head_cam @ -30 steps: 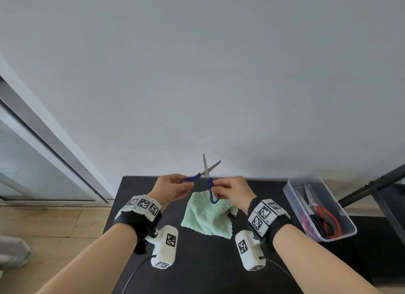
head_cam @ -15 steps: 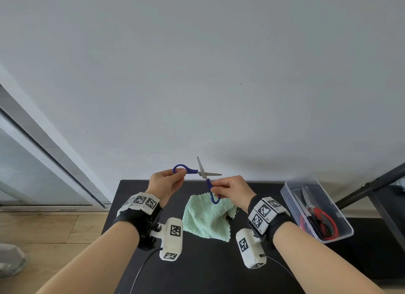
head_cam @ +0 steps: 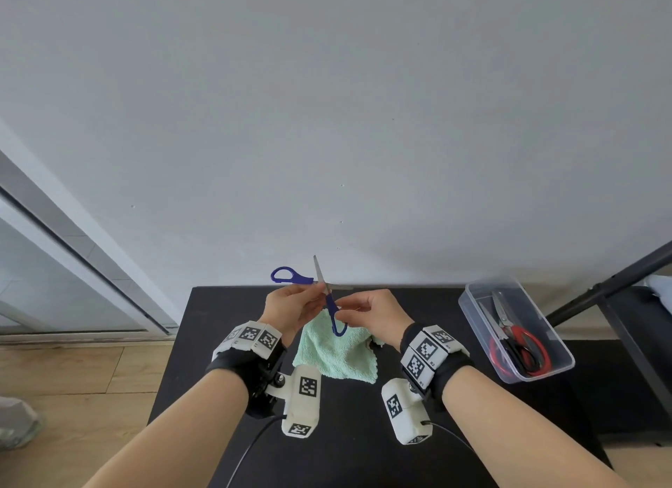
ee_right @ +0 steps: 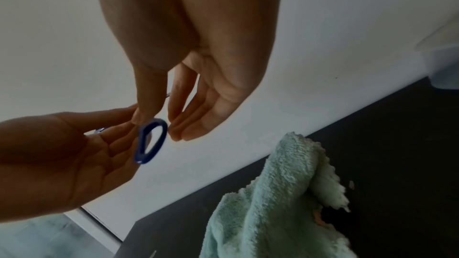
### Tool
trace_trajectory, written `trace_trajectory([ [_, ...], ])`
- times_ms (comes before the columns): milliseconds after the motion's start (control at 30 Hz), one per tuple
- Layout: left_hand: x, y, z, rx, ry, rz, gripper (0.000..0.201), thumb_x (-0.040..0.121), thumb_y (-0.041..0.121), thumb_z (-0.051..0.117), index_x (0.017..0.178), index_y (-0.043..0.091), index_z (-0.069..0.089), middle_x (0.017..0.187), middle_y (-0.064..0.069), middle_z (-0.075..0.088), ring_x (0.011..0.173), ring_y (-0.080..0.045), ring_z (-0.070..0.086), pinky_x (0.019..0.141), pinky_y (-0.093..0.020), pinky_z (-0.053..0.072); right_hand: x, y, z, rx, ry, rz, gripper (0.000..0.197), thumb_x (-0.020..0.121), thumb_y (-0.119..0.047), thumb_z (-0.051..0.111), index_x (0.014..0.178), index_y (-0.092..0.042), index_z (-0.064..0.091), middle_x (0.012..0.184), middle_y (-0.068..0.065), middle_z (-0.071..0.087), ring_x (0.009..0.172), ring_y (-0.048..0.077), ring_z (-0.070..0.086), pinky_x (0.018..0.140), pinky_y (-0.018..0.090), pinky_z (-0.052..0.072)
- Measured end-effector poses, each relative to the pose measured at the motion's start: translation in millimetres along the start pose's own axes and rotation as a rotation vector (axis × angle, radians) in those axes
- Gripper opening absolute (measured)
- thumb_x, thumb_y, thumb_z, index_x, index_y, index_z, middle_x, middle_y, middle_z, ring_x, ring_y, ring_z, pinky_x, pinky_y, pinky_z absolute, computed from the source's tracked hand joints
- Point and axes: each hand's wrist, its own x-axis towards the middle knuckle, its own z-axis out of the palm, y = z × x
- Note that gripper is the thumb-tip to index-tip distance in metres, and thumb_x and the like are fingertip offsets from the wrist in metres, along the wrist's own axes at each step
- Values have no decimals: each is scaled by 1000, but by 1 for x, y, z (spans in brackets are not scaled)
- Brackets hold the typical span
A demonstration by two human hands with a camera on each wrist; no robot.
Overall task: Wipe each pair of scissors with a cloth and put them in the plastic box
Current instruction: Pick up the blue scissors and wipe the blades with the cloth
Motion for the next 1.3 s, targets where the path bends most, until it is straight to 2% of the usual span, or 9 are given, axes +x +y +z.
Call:
trace_trajectory([
  [200, 4, -17, -21, 38, 42, -55, 14, 87, 7, 66, 98, -1, 66, 91, -11, 72, 78, -17, 69, 86, -29, 52, -8, 32, -13, -110, 131, 97, 14, 84, -10, 70, 98, -10, 69, 75, -1, 62, 55, 3, 56, 58, 15, 46],
  [367, 2, -36, -34, 121, 54, -94, 14, 88, 6, 64, 99, -1, 67, 93, -11, 71, 77, -17, 68, 85, -29, 52, -12, 77, -16, -215, 262, 239, 16, 79, -20, 74, 88, -23, 62, 85, -1, 63, 83, 20, 64, 81, 36, 55],
  [500, -3, -50, -38, 196, 59, -115, 11, 85, 7, 68, 93, 0, 70, 86, -9, 72, 73, -15, 66, 71, -21, 53, -20, 104, -2, -302, 268, 442, 25, 82, -37, 69, 92, -15, 61, 87, 0, 64, 89, 22, 65, 87, 37, 53],
  [733, -14, -64, -49, 301, 58, -142, 15, 80, 12, 74, 91, 2, 72, 83, -7, 73, 72, -11, 67, 73, -23, 53, -19, 125, 19, -310, 240, 569, 46, 83, -37, 69, 119, -11, 57, 113, 8, 62, 107, 25, 58, 91, 32, 43],
  [800, -15, -65, -51, 311, 54, -148, 15, 80, 12, 75, 91, 2, 72, 83, -7, 73, 70, -10, 67, 71, -23, 53, -16, 129, 20, -298, 269, 600, 34, 80, -34, 72, 101, -9, 64, 97, 7, 63, 92, 23, 60, 90, 33, 46],
  [867, -16, -64, -51, 326, 51, -145, 14, 80, 12, 74, 90, 3, 72, 83, -7, 73, 70, -9, 67, 72, -23, 53, -15, 128, 19, -297, 274, 597, 28, 75, -26, 76, 80, 0, 68, 76, 9, 63, 74, 23, 59, 84, 35, 51],
  [1000, -17, -60, -49, 347, 27, -128, 17, 81, 11, 73, 94, 1, 71, 88, -10, 73, 72, -11, 67, 76, -25, 55, -18, 118, 12, -200, 299, 601, 33, 73, -12, 77, 104, -5, 71, 107, 9, 69, 103, 24, 63, 88, 27, 47],
  [1100, -17, -55, -45, 348, 17, -114, 18, 81, 11, 74, 95, 0, 71, 91, -12, 73, 75, -14, 67, 76, -25, 55, -18, 107, 10, -149, 313, 503, 28, 77, -14, 73, 104, -7, 71, 105, 1, 66, 104, 19, 60, 94, 28, 45],
  [1300, -18, -41, -30, 340, 1, -65, 10, 79, 10, 75, 87, 5, 70, 83, -10, 72, 71, -15, 66, 81, -31, 54, -20, 64, 1, -98, 307, 239, 5, 90, -13, 59, 90, -8, 60, 74, -2, 52, 65, 9, 48, 58, 14, 38],
])
